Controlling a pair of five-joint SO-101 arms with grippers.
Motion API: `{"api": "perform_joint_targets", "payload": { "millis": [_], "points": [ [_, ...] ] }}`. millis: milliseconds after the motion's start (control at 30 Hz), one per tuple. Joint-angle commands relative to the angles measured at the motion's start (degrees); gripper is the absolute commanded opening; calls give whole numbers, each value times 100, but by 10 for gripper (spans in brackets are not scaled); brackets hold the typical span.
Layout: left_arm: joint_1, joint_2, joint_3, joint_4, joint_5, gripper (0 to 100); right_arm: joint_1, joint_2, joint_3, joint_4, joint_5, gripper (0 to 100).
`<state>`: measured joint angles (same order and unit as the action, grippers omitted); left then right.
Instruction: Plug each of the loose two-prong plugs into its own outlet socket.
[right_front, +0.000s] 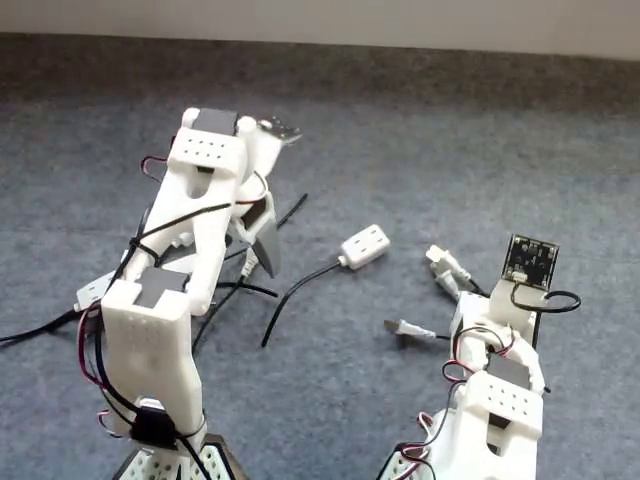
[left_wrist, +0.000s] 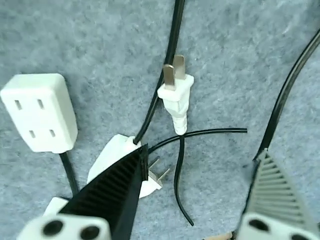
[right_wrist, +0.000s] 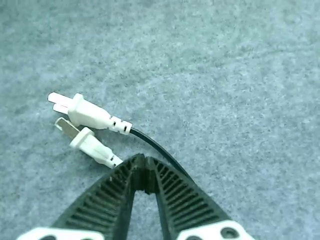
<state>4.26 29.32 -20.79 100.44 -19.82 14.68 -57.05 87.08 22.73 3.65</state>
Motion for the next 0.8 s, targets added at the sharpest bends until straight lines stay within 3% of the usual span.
{"api": "perform_joint_targets", "payload": {
  "millis": [0,333,767],
  "points": [
    [-84,-321,356,-501,-26,326,40,-48,-40,-119,-53,9],
    [-66,-321,1059,-1749,229,326,40,-48,-40,-119,-62,9],
    [409,-312,1349,-1793,519,325,40,-48,-40,-119,-62,9]
  ]
}}
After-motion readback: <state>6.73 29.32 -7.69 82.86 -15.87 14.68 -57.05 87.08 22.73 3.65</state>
